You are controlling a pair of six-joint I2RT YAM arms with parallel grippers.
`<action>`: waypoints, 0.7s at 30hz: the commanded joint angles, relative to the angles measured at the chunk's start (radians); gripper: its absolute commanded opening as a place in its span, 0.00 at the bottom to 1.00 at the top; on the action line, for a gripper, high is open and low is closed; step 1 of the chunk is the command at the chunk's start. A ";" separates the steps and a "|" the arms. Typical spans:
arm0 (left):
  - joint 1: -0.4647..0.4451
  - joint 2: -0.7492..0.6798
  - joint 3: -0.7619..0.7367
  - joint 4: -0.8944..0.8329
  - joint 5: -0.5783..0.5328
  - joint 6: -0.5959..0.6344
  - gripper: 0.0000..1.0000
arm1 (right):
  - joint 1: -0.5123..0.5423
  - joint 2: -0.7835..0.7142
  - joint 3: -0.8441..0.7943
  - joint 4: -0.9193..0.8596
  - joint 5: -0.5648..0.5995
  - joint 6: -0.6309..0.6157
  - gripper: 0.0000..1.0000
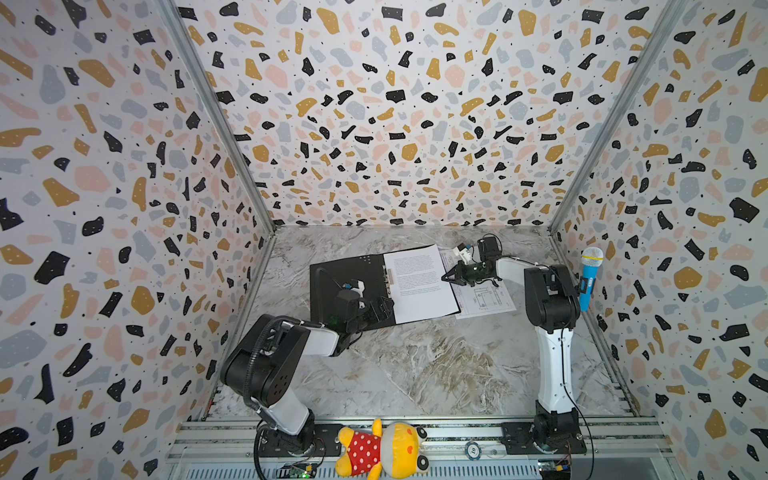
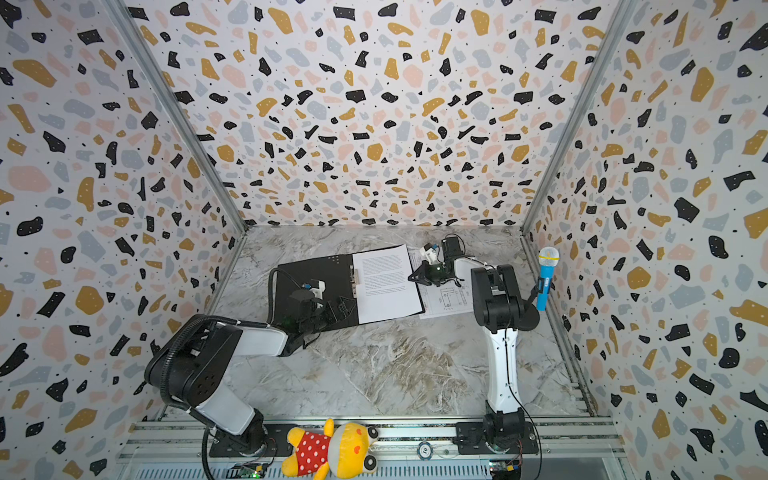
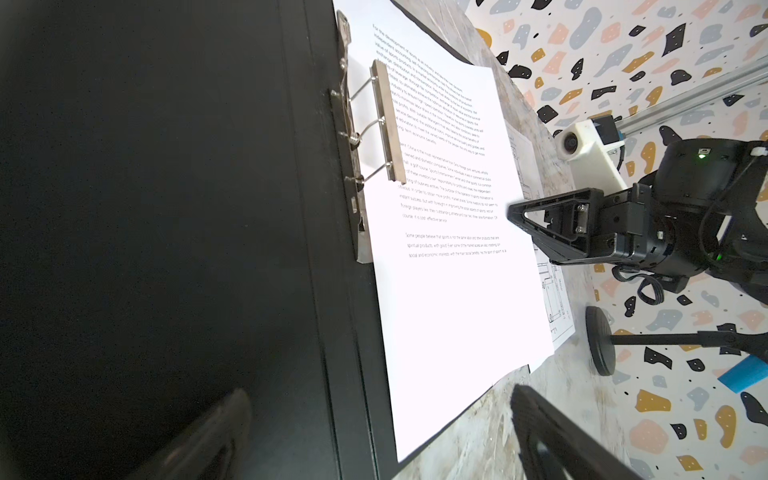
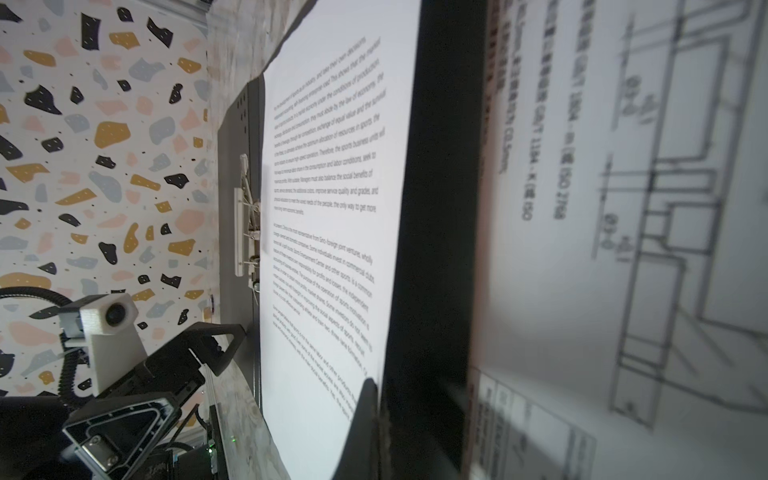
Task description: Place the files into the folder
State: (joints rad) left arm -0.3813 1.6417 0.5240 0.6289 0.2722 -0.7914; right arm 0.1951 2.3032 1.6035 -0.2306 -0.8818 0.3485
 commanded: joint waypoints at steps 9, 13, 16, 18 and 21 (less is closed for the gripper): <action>0.005 0.042 0.031 -0.078 0.010 0.041 1.00 | 0.023 -0.002 0.081 -0.055 0.072 -0.043 0.00; 0.005 0.046 0.031 -0.077 0.011 0.041 1.00 | 0.026 0.012 0.099 -0.072 0.084 -0.044 0.00; 0.005 0.046 0.031 -0.077 0.011 0.040 1.00 | 0.028 0.010 0.092 -0.064 0.089 -0.031 0.00; 0.005 0.044 0.031 -0.077 0.011 0.040 1.00 | 0.029 0.004 0.087 -0.061 0.095 -0.019 0.00; 0.004 0.043 0.030 -0.077 0.012 0.039 1.00 | 0.030 -0.009 0.067 -0.043 0.093 -0.013 0.00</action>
State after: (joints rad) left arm -0.3813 1.6611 0.5526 0.6094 0.2798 -0.7654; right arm 0.2184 2.3161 1.6764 -0.2691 -0.7952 0.3305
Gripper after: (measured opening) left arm 0.996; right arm 0.047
